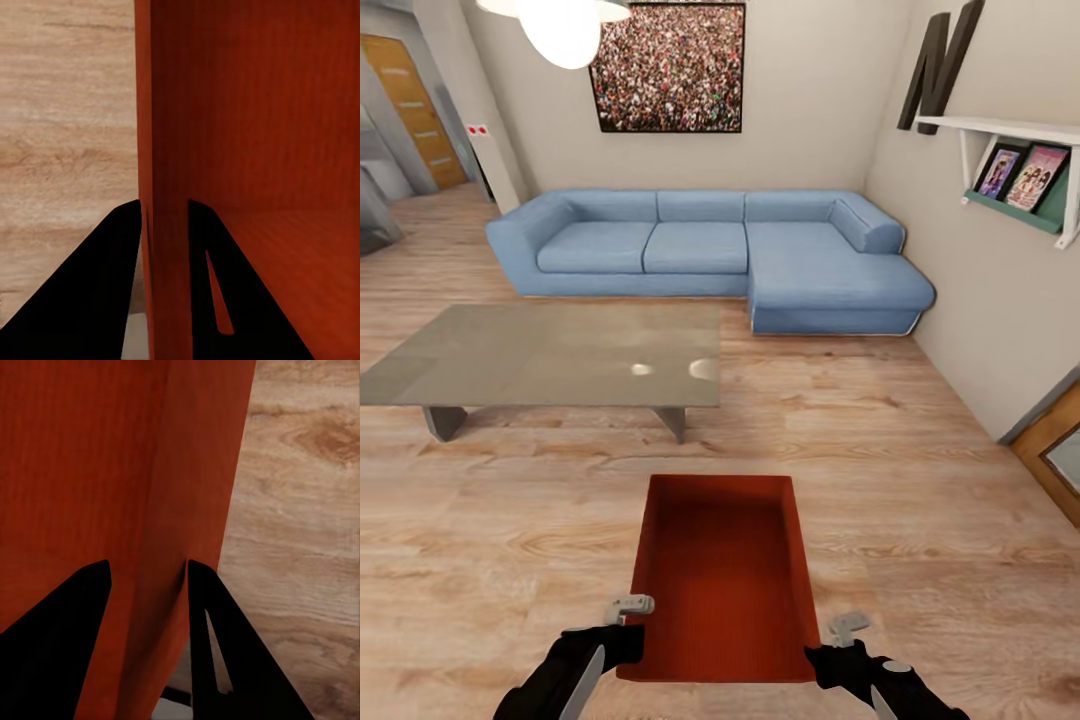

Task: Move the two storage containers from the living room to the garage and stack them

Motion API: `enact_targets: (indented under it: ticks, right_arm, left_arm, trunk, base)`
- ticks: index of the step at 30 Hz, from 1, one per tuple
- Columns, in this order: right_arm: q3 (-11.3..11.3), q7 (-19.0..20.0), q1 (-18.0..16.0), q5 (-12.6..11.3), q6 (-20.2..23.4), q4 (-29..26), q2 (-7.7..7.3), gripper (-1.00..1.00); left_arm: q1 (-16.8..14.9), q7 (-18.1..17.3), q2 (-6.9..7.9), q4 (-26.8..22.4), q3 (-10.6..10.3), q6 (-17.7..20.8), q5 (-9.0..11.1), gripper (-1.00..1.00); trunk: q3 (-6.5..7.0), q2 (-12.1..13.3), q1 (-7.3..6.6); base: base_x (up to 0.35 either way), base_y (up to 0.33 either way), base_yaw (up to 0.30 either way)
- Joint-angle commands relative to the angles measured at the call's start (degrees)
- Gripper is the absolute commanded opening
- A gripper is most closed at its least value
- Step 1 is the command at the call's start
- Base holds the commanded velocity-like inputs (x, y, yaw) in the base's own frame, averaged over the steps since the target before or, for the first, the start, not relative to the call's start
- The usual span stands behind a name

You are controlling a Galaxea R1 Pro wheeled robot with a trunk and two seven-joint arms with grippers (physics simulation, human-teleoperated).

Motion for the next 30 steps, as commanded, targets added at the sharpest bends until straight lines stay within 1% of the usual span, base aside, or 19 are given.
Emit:
enact_targets:
  ticks: [1, 13, 30]
  right_arm:
    - [-0.26, 0.11, 0.03, -0.2, 0.35, -0.23, 1.37, -1.0]
    - [-0.29, 0.11, 0.03, -0.2, 0.35, -0.23, 1.46, -1.0]
    - [-0.26, 0.11, 0.03, -0.21, 0.35, -0.23, 1.46, -1.0]
  left_arm:
    - [-0.02, 0.33, -0.09, -0.02, 0.48, 0.31, -1.15, -1.0]
    - [-0.04, 0.33, 0.04, -0.02, 0.49, 0.29, -1.2, -1.0]
    - [-0.03, 0.33, -0.36, -0.02, 0.48, 0.29, -1.2, -1.0]
  trunk:
    - [0.16, 0.39, -0.23]
    - [2.59, 5.2, -2.86]
    - [6.02, 12.02, -6.6]
  base:
    - [0.0, 0.0, 0.298]
    - [0.0, 0.0, 0.298]
    - [0.0, 0.0, 0.297]
